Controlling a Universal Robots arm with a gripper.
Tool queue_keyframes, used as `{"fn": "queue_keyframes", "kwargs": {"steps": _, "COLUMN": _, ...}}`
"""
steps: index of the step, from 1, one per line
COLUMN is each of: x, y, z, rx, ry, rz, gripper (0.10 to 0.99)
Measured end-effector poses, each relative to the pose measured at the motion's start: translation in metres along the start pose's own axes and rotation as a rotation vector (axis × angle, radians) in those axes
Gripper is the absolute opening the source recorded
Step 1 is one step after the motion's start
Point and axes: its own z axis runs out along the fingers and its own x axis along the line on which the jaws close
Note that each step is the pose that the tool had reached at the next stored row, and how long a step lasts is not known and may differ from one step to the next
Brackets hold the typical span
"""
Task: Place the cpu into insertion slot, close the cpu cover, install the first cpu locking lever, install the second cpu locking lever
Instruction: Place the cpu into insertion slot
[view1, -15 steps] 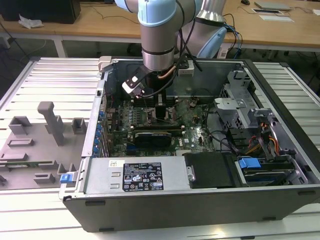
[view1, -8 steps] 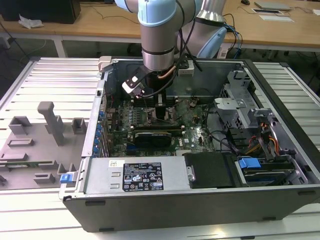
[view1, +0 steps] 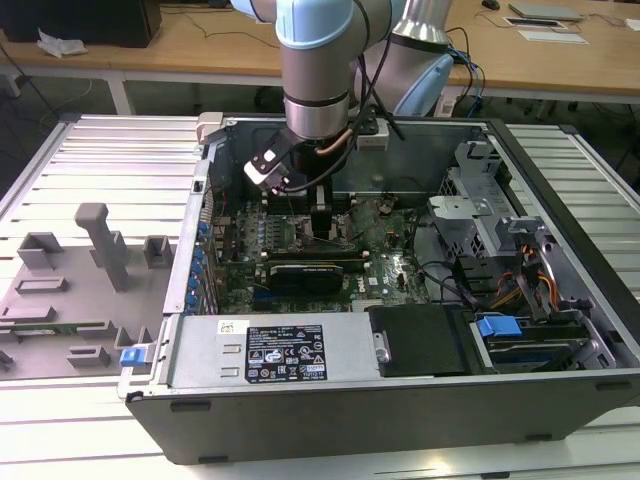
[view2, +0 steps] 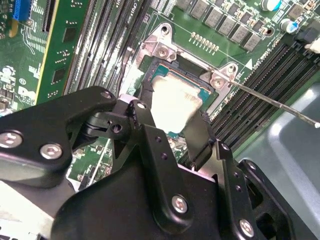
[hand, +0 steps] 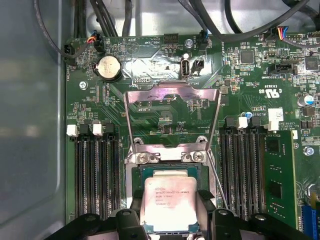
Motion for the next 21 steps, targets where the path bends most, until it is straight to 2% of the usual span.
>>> {"fn": "queue_keyframes", "kwargs": {"steps": 10, "x": 0.0001, "y": -0.0003, "z": 0.0033, "rx": 0.0, "ry": 0.0005, "rz": -0.004, "gripper": 0.529}}
{"fn": "queue_keyframes", "kwargs": {"steps": 18, "x": 0.0001, "y": -0.0001, "z": 0.0022, "rx": 0.0, "ry": -0.0052, "rz": -0.004, "gripper": 0.529}}
{"fn": "queue_keyframes", "kwargs": {"steps": 21, "x": 0.0001, "y": 0.0001, "z": -0.0008, "rx": 0.0, "ry": -0.0052, "rz": -0.004, "gripper": 0.529}}
